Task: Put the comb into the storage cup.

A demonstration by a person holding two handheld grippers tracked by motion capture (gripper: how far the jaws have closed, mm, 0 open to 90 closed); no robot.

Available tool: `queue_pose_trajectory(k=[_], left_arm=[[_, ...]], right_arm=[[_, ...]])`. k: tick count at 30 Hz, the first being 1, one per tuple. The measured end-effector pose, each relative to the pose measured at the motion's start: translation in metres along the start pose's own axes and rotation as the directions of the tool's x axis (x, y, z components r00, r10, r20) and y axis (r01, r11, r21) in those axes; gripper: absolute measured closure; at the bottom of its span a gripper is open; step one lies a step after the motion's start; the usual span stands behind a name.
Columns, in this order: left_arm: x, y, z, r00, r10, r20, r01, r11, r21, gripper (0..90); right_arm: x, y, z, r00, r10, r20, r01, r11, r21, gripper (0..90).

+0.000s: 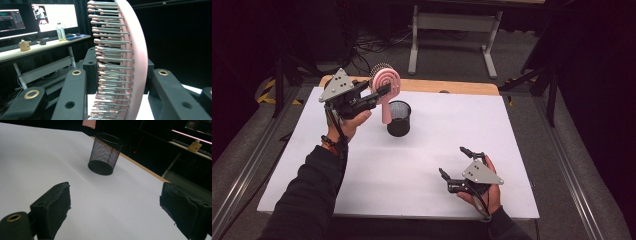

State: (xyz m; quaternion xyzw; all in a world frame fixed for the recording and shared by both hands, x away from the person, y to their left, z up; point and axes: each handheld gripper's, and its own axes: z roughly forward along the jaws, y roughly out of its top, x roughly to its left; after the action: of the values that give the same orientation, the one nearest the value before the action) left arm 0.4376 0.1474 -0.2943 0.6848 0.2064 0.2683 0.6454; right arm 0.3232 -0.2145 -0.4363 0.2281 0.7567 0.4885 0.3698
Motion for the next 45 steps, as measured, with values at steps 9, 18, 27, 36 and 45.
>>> queue_pose_trajectory(k=[9, 18, 27, 36, 45], left_arm=[[0.006, -0.001, 0.012, 0.9998, -0.006, -0.018, 0.006, 1.0000, 0.005, 63.2], [0.008, -0.005, 0.027, 0.9998, -0.005, -0.017, 0.006, 0.9997, 0.024, 63.2], [0.013, -0.009, 0.033, 0.9992, -0.026, -0.029, 0.027, 0.9993, 0.026, 63.2], [0.014, -0.002, 0.040, 0.9994, -0.019, -0.028, 0.019, 0.9997, 0.013, 63.2], [0.019, -0.006, 0.051, 0.9989, -0.030, -0.036, 0.031, 0.9993, 0.022, 63.2]], right_arm=[[-0.001, 0.000, -0.001, 1.0000, -0.003, 0.008, 0.003, 1.000, -0.011, 10.5], [0.000, 0.000, 0.000, 0.9999, -0.009, 0.006, 0.009, 1.000, -0.008, 10.6], [0.000, 0.000, -0.001, 0.9999, -0.009, 0.006, 0.009, 1.000, -0.010, 10.8], [0.000, 0.000, -0.001, 1.0000, -0.009, 0.003, 0.009, 1.000, -0.009, 11.4], [-0.001, -0.001, -0.001, 1.0000, -0.004, 0.002, 0.004, 1.000, -0.010, 11.4]])
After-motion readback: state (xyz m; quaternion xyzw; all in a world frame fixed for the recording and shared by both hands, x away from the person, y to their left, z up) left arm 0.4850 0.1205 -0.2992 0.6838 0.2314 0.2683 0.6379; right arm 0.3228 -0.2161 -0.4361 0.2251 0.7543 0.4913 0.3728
